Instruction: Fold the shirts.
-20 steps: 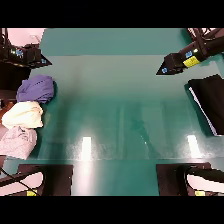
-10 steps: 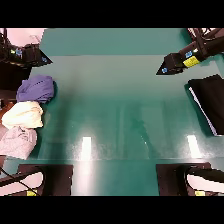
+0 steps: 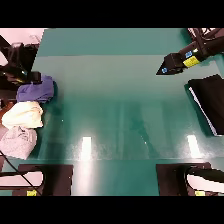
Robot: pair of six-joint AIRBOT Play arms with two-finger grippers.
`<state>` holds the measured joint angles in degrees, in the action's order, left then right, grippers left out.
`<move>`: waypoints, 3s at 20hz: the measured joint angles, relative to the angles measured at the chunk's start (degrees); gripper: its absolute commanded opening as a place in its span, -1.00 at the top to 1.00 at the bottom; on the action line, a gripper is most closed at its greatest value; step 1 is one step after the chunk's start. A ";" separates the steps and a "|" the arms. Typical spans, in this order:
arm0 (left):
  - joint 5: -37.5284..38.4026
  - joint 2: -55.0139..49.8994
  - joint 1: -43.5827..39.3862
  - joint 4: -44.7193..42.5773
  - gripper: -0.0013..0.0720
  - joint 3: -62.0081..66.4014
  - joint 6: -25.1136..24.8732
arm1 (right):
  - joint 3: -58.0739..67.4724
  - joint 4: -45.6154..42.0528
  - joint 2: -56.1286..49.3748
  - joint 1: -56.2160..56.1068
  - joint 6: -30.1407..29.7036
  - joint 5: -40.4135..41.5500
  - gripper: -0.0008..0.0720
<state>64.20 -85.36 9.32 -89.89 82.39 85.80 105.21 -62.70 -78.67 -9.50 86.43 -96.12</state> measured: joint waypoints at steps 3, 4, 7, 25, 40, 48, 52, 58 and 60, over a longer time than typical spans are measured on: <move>-1.49 -3.26 0.66 -1.38 -0.53 -0.72 0.74 | 0.00 0.00 0.00 0.00 0.00 0.00 0.92; -1.81 -4.02 0.76 -1.70 -0.53 -0.85 0.87 | 0.02 0.00 0.00 0.00 0.00 0.00 0.92; -2.60 -5.16 0.96 -2.08 0.86 -1.05 1.14 | 0.02 -0.02 0.00 0.00 0.00 0.00 0.92; 10.38 15.30 -14.27 26.62 0.88 28.89 -13.97 | 10.21 0.09 3.89 4.37 0.02 9.38 0.92; 11.58 -6.10 -34.45 33.22 -0.68 30.42 -11.30 | 2.19 0.07 13.94 11.61 0.04 14.43 0.92; 25.27 -4.52 -20.74 32.94 -0.68 22.88 -6.45 | 2.12 -0.04 13.94 11.72 0.02 13.86 0.92; 20.31 -0.57 -18.60 33.03 -0.68 3.37 -7.06 | 2.12 -0.07 13.94 11.72 0.04 13.68 0.92; 6.03 1.86 -17.90 39.89 -0.68 -22.40 -10.54 | 2.10 -0.26 13.94 11.72 0.02 13.62 0.92; 1.73 2.03 -18.25 44.09 -0.68 -27.10 -12.37 | 2.10 -0.28 13.94 11.72 0.02 13.62 0.92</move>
<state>65.93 -83.33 -8.93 -45.80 55.29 73.43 107.31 -62.98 -64.73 2.22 86.46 -82.50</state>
